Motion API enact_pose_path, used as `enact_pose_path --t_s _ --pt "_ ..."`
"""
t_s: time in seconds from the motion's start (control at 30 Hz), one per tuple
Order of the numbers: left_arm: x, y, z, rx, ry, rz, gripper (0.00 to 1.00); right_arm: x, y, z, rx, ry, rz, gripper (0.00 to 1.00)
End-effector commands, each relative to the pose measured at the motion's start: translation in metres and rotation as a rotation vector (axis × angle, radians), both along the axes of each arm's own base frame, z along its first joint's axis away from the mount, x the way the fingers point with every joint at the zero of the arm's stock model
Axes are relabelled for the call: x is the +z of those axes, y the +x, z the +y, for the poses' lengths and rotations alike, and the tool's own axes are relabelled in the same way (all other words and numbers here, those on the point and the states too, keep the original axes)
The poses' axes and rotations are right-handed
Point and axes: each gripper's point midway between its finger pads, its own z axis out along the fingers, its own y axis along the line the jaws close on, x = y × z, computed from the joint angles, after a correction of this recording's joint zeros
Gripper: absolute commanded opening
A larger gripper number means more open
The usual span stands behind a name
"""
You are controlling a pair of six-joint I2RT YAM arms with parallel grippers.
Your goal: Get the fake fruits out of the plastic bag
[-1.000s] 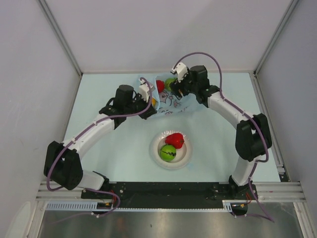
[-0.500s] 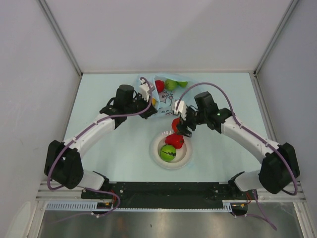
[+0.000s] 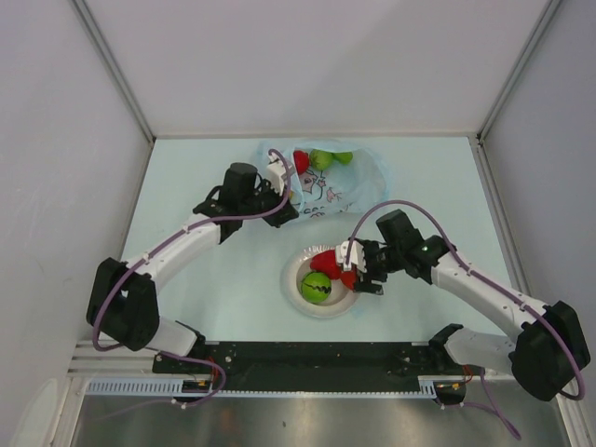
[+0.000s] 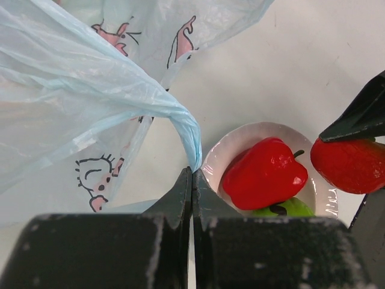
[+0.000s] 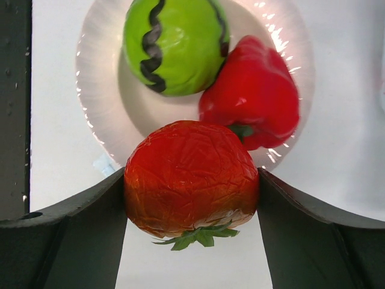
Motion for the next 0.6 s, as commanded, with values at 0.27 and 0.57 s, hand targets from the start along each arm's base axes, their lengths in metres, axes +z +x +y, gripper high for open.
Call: enact_pose_path --t_s 0.27,0.57 --pt "-0.003 0.012 -0.004 0.011 0.029 -0.006 0.00 -0.017 -0.020 0.013 0.044 0.040 0.033 0.38" --pt "-0.002 0.008 -0.004 0.001 0.021 -0.001 0.00 -0.028 -0.020 0.029 -0.017 0.076 0.107 0.39"
